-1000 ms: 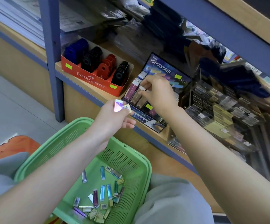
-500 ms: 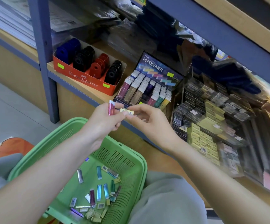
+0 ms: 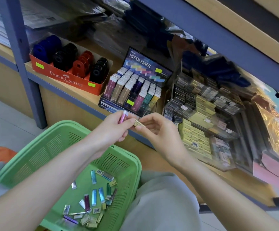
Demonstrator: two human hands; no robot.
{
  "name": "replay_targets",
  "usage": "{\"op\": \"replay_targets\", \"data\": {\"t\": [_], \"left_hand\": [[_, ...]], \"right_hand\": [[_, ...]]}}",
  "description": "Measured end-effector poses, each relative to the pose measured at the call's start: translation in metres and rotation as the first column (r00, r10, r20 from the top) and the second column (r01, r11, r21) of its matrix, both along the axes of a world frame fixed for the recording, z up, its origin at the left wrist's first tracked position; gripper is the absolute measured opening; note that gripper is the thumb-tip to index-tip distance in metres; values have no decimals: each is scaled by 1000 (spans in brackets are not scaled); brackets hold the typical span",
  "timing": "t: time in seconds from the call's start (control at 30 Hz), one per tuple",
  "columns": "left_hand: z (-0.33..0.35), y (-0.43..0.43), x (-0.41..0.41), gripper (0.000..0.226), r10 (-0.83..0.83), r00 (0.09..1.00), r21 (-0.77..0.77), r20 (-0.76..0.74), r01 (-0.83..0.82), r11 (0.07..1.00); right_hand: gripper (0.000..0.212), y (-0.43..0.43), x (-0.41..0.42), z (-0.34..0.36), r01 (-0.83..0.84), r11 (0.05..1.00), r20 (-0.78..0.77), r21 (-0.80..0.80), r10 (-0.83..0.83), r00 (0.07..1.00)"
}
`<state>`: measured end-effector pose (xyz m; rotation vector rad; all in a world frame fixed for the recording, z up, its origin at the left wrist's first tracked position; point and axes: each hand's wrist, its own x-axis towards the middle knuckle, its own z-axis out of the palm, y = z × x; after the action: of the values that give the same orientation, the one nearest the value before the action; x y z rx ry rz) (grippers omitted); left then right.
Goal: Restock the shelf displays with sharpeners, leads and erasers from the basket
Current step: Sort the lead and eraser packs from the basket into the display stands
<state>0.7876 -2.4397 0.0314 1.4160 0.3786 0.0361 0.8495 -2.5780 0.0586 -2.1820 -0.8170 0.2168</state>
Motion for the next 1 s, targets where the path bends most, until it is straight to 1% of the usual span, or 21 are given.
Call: {"op": "replay_targets", "data": {"t": [0.07, 0.13, 0.2, 0.23, 0.3, 0.4, 0.47, 0.53, 0.6, 0.67, 0.77, 0.87, 0.93, 1.0], "left_hand": [[1, -8, 4, 17, -17, 1000, -18, 2, 17, 1000], [1, -15, 7, 21, -29, 999, -70, -19, 28, 997], [0, -22, 11, 22, -22, 999, -111, -50, 16, 994], [-1, -25, 11, 19, -20, 998, -102, -53, 14, 995], [-3, -30, 12, 16, -42, 999, -18, -22, 41, 999], [-8, -35, 11, 18, -145, 988, 141, 60, 135, 981], [-10, -40, 13, 18, -176, 982, 164, 63, 164, 973], [-12, -44, 16, 14, -165, 986, 169, 35, 157, 973], [-16, -46, 17, 9, -135, 991, 152, -5, 134, 979], [-19, -46, 17, 8, -120, 993, 153, -23, 122, 981], [-21, -46, 16, 8, -153, 988, 202, 17, 146, 968], [-20, -47, 15, 10, -192, 980, 230, 59, 174, 958], [-20, -47, 15, 12, -204, 976, 240, 75, 181, 954], [-21, -48, 14, 15, -206, 976, 257, 72, 181, 949]], "right_hand": [[19, -11, 5, 1, 47, 999, 15, 1, -47, 999], [21, -28, 13, 2, 147, 989, 60, 31, -149, 987], [16, -50, 26, 3, 270, 962, 136, 37, -272, 953], [14, -63, 35, 3, 326, 945, 167, 30, -326, 930], [16, -89, 52, -1, 414, 910, 225, 2, -403, 887], [18, -126, 72, -9, 521, 849, 299, -87, -477, 827], [18, -149, 80, -13, 574, 799, 311, -179, -507, 804], [15, -166, 85, -18, 587, 766, 288, -262, -518, 805], [15, -171, 87, -23, 580, 757, 256, -303, -521, 814], [16, -172, 89, -28, 572, 761, 225, -306, -526, 820], [17, -171, 92, -33, 550, 784, 196, -290, -514, 835], [19, -171, 94, -35, 548, 785, 228, -289, -500, 835], [14, -172, 95, -33, 553, 769, 254, -320, -493, 832], [12, -168, 91, -30, 557, 736, 357, -385, -438, 825]]}}
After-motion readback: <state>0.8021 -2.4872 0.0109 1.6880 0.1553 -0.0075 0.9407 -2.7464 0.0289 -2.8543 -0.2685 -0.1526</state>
